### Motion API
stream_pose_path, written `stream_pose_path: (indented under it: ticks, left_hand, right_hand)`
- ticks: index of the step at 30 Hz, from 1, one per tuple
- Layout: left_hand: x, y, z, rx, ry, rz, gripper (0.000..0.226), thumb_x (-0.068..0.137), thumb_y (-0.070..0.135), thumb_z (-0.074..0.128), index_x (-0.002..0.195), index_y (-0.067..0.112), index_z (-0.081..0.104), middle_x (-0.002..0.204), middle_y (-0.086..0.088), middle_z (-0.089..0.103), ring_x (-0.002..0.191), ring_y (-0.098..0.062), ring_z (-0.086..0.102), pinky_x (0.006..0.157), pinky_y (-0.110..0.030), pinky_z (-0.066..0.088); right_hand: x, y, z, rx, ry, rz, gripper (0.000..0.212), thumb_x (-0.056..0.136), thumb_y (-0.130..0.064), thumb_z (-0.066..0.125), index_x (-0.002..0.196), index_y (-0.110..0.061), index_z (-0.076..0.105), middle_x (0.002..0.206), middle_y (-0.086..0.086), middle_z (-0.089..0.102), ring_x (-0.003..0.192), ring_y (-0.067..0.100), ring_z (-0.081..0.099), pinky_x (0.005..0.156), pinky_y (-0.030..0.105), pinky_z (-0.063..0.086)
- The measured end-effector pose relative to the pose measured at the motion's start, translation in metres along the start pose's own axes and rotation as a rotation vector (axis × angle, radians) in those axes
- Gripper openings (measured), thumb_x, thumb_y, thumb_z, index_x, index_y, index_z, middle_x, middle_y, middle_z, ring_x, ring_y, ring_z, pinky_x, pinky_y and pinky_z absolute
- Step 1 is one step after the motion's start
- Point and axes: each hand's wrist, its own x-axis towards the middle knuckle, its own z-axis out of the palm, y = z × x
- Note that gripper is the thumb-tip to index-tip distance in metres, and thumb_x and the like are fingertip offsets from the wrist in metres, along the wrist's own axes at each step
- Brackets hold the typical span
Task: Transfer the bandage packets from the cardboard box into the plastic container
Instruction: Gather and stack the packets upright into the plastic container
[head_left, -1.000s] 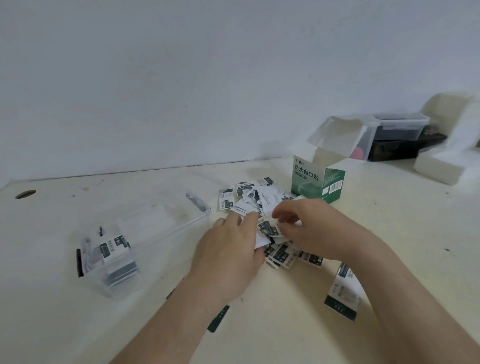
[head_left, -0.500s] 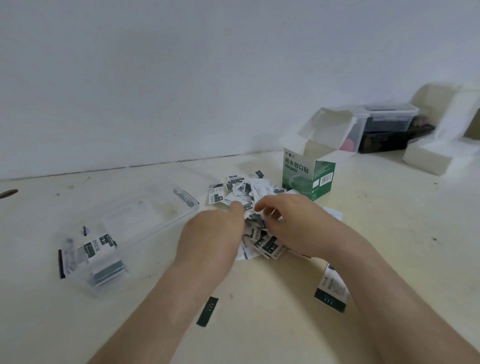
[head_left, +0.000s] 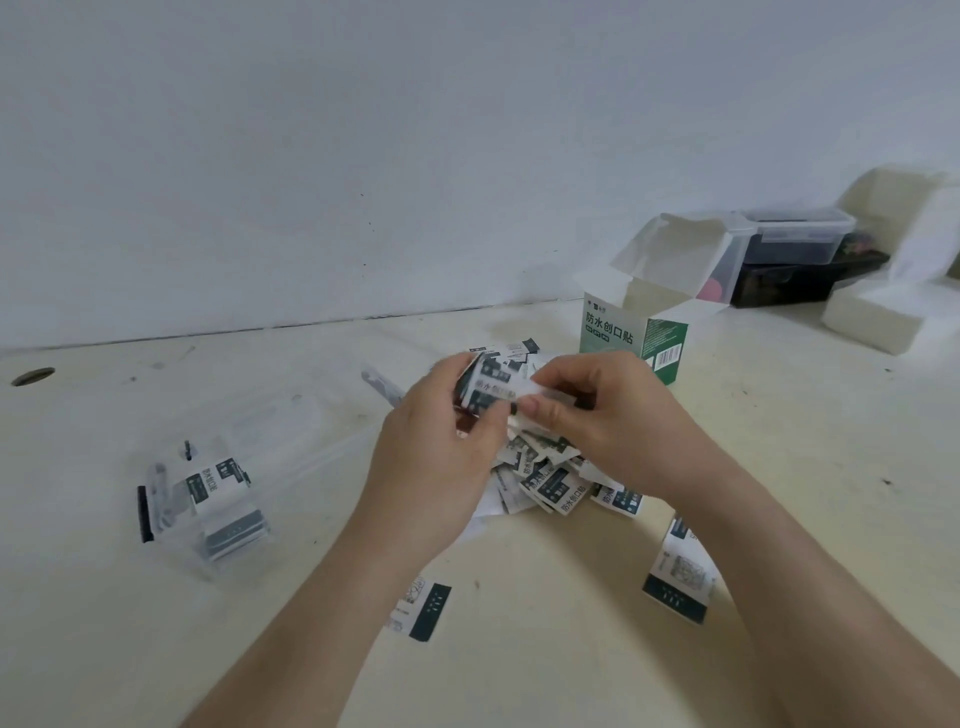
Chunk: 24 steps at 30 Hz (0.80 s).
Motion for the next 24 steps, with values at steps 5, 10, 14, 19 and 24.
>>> stream_pose_path:
  ticks: [5, 10, 14, 19, 24]
  left_hand:
    - [-0.009, -0.01, 0.01, 0.553, -0.259, 0.175, 0.042, 0.094, 0.043, 0.049, 0.133, 0.027, 0.047, 0.123, 0.01, 0.055, 0.116, -0.012, 0.049, 0.094, -0.029, 0.042]
    - [-0.013, -0.018, 0.019, 0.7, -0.264, 0.136, 0.031, 0.096, 0.045, 0.04, 0.116, 0.021, 0.041, 0.109, -0.001, 0.048, 0.106, -0.021, 0.048, 0.075, -0.031, 0.038]
    - [-0.009, -0.018, 0.011, 0.798, -0.303, 0.177, 0.016, 0.095, 0.024, 0.04, 0.11, 0.02, 0.045, 0.098, -0.002, 0.059, 0.085, -0.025, 0.056, 0.063, -0.031, 0.034]
    - [-0.007, -0.014, 0.007, 0.754, -0.22, 0.135, 0.038, 0.089, 0.01, 0.044, 0.123, 0.026, 0.05, 0.086, -0.002, 0.063, 0.075, -0.027, 0.056, 0.066, -0.034, 0.047]
    - [-0.006, -0.009, 0.003, 0.483, -0.049, 0.124, 0.046, 0.093, 0.01, 0.049, 0.133, 0.033, 0.052, 0.065, 0.0, 0.062, 0.056, -0.019, 0.056, 0.068, -0.034, 0.054]
  right_hand:
    - [0.002, 0.008, -0.005, -0.167, 0.215, 0.08, 0.014, 0.097, -0.027, 0.056, 0.091, -0.018, 0.066, 0.066, -0.007, 0.06, 0.05, 0.005, 0.047, 0.051, 0.027, 0.038]
    - [0.001, 0.006, 0.007, -0.253, 0.123, 0.14, 0.016, 0.098, -0.023, 0.051, 0.093, -0.013, 0.063, 0.078, 0.003, 0.067, 0.065, 0.02, 0.068, 0.063, 0.04, 0.055]
    - [0.0, 0.004, 0.012, -0.412, -0.034, 0.196, 0.015, 0.097, -0.025, 0.052, 0.097, -0.017, 0.065, 0.08, -0.004, 0.061, 0.073, 0.017, 0.057, 0.061, 0.03, 0.044]
    - [-0.001, 0.004, 0.01, -0.452, -0.055, 0.252, 0.012, 0.097, -0.024, 0.049, 0.095, -0.019, 0.06, 0.086, -0.003, 0.063, 0.079, 0.018, 0.058, 0.067, 0.032, 0.046]
    - [0.001, 0.005, 0.008, -0.076, 0.032, 0.371, 0.008, 0.098, -0.023, 0.047, 0.097, -0.019, 0.053, 0.079, 0.001, 0.073, 0.06, 0.016, 0.07, 0.06, 0.035, 0.058]
